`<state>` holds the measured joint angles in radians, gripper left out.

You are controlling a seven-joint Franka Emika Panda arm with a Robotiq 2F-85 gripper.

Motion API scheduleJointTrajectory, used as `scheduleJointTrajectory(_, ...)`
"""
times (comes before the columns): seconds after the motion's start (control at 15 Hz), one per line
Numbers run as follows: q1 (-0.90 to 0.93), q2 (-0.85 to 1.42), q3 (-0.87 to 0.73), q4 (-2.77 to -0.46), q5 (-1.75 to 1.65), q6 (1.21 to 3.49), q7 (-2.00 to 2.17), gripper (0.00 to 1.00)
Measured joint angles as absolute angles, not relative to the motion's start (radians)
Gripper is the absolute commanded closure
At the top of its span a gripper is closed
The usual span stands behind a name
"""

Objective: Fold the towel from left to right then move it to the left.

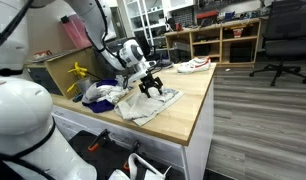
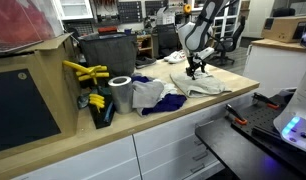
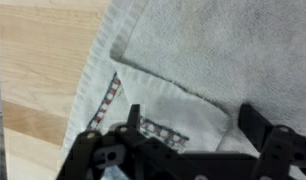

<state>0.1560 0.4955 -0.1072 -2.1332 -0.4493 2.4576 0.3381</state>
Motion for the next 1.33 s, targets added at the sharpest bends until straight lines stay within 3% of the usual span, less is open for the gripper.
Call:
scheduleJointTrajectory(0.33, 0.163, 0.513, -0.133, -2.104, -0.487, 2.458, 0.339, 0.00)
scheduleJointTrajectory(0.4, 0.165, 0.514, -0.139, -2.100, -0.498, 2.458, 0.339, 0.06)
scheduleJointTrajectory(0.47, 0.167, 0.515, -0.145, -2.097, -0.508, 2.458, 0.339, 0.26)
scheduleJointTrajectory(0.6, 0.170, 0.516, -0.154, -2.090, -0.529, 2.458, 0.340, 0.31)
scheduleJointTrajectory(1.2, 0.172, 0.519, -0.160, -2.086, -0.564, 2.456, 0.343, 0.99)
scheduleJointTrajectory(1.33, 0.172, 0.519, -0.162, -2.086, -0.564, 2.455, 0.346, 1.00)
